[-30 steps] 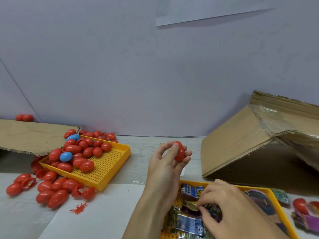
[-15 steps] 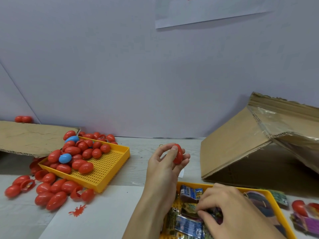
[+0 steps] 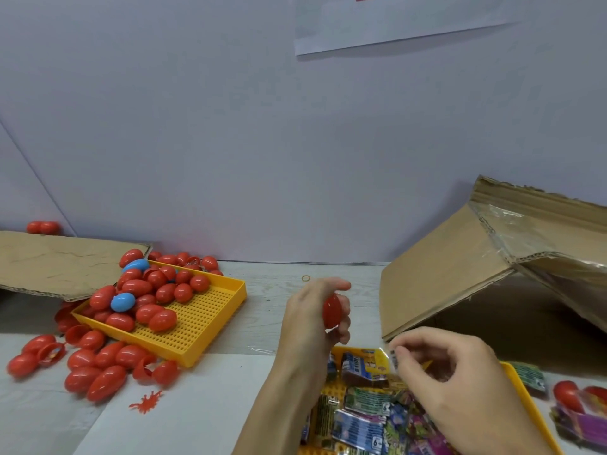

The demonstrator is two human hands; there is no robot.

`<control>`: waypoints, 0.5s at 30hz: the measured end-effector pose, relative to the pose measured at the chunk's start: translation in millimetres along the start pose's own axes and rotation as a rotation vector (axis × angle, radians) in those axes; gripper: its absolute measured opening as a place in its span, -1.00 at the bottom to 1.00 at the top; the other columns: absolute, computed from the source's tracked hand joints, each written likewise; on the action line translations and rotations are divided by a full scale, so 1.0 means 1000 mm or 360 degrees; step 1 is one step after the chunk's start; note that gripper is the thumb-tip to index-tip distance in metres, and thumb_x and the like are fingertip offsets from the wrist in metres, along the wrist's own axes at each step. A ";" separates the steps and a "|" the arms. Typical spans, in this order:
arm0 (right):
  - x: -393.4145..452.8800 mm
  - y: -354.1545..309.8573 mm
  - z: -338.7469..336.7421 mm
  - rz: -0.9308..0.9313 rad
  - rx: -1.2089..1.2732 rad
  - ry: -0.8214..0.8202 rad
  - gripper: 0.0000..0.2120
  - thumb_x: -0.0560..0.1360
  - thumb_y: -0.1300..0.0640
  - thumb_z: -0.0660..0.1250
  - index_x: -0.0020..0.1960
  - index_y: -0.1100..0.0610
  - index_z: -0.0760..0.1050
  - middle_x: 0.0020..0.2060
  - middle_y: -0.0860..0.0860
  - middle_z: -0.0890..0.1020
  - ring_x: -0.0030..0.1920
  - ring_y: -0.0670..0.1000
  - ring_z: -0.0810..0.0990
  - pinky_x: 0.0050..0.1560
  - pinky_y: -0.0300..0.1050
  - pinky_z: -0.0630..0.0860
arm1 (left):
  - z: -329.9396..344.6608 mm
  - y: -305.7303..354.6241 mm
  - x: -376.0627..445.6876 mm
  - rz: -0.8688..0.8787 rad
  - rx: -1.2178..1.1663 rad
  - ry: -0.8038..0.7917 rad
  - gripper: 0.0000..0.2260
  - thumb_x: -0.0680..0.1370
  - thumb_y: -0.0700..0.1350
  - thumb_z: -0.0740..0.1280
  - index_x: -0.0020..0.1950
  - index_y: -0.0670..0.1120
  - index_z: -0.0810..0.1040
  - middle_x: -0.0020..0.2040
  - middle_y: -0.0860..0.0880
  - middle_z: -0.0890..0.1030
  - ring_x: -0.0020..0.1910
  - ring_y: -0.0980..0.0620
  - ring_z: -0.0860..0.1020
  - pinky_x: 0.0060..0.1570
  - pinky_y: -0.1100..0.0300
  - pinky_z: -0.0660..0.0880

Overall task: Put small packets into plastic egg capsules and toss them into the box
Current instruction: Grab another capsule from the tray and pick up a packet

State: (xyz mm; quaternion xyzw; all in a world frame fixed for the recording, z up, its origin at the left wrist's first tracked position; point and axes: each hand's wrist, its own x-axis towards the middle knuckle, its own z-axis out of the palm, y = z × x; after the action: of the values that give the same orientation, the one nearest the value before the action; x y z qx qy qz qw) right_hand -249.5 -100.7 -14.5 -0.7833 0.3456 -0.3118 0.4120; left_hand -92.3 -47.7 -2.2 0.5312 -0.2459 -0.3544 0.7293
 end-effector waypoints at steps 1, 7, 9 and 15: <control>0.001 0.001 -0.001 0.0024 0.0104 0.0036 -0.84 0.45 0.12 0.40 -0.24 -0.10 0.66 -0.34 -0.13 0.69 -0.29 -0.13 0.64 -0.25 -0.19 0.56 | -0.001 0.000 -0.001 0.0059 0.0211 -0.0078 -0.85 0.52 -0.15 0.31 -0.19 -0.09 0.65 -0.39 -0.03 0.46 -0.47 0.06 0.36 -0.46 0.24 0.34; 0.007 0.003 -0.007 0.0074 0.0742 0.0176 -0.71 0.50 0.29 0.34 -0.13 -0.06 0.71 -0.28 0.04 0.72 -0.31 -0.09 0.68 -0.32 -0.33 0.55 | 0.001 -0.005 -0.006 0.0079 0.0841 -0.0568 -0.73 0.50 0.15 0.41 -0.12 -0.05 0.69 -0.47 0.06 0.42 -0.49 0.13 0.33 -0.45 0.31 0.30; 0.008 0.004 -0.007 0.0065 0.0846 0.0196 -0.68 0.51 0.28 0.32 -0.03 -0.12 0.68 -0.30 0.08 0.71 -0.36 -0.12 0.64 -0.35 -0.35 0.53 | 0.002 -0.005 -0.007 0.0054 0.0868 -0.0660 -0.76 0.50 0.09 0.44 -0.16 -0.08 0.68 -0.48 0.06 0.42 -0.49 0.12 0.33 -0.44 0.29 0.30; 0.010 0.007 -0.004 0.0104 0.0815 0.0316 -0.78 0.51 0.23 0.33 0.01 -0.05 0.64 -0.32 0.06 0.71 -0.34 -0.14 0.65 -0.39 -0.36 0.51 | 0.003 -0.003 -0.008 0.0117 0.0760 -0.0542 -0.79 0.50 -0.01 0.47 -0.25 -0.10 0.63 -0.50 0.07 0.38 -0.50 0.11 0.29 -0.45 0.29 0.28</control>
State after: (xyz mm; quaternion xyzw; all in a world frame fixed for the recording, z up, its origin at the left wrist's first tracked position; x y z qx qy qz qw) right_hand -249.0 -113.1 -17.0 -0.6078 0.3193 -0.4509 0.5704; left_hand -100.3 -44.5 -3.5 0.6115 -0.4602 -0.3438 0.5441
